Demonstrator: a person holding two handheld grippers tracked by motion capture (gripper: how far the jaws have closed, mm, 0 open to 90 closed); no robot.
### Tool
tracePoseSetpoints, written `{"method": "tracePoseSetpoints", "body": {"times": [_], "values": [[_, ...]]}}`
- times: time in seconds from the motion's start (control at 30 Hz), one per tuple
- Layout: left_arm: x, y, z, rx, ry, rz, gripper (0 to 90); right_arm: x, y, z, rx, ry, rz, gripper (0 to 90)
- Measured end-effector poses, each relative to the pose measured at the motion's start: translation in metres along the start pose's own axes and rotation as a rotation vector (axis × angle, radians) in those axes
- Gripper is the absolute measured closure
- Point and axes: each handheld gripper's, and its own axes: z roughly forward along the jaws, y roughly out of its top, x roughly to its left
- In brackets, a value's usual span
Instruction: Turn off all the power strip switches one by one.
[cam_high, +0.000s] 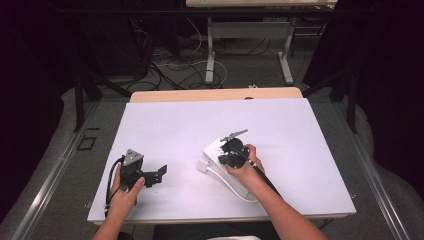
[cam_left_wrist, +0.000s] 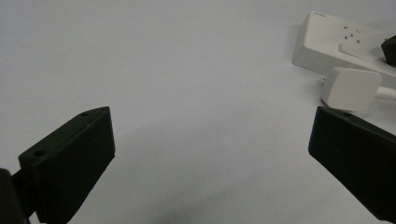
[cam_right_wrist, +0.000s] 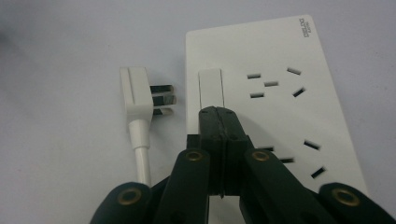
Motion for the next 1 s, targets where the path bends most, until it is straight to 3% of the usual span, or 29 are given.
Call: {"method": "tracePoseSetpoints", "body": {"times": [0.03,0.13,0.33,0.37,0.4,0.43,0.47,1.0], "values": [[0.0,0.0,0.0,0.0,0.001,0.0,0.5,0.001,0.001,0.0,0.006,-0.001,0.017,90.0],[0.0,0.0,0.0,0.0,0.002,-0.001,0.5,0.0,0.003,0.0,-0.001,-0.002,-0.001,90.0],[0.001,0.0,0.0,-0.002,0.002,-0.003,0.5,0.001,0.009,-0.002,-0.012,0.0,0.008,90.0],[0.001,0.0,0.0,0.0,0.002,-0.002,0.5,0.0,0.01,-0.003,-0.006,-0.002,0.0,90.0],[0.001,0.0,0.0,-0.001,0.002,-0.002,0.5,0.0,0.012,-0.006,0.04,0.002,0.004,90.0],[0.001,0.0,0.0,-0.001,0.002,-0.002,0.5,0.001,0.012,-0.003,-0.013,-0.001,0.014,90.0],[0.001,0.0,0.0,-0.001,0.002,-0.002,0.6,0.0,0.012,-0.002,-0.028,0.008,0.013,90.0],[0.002,0.0,0.0,-0.007,0.003,-0.01,0.5,0.001,0.026,0.002,-0.023,0.007,0.018,90.0]]}}
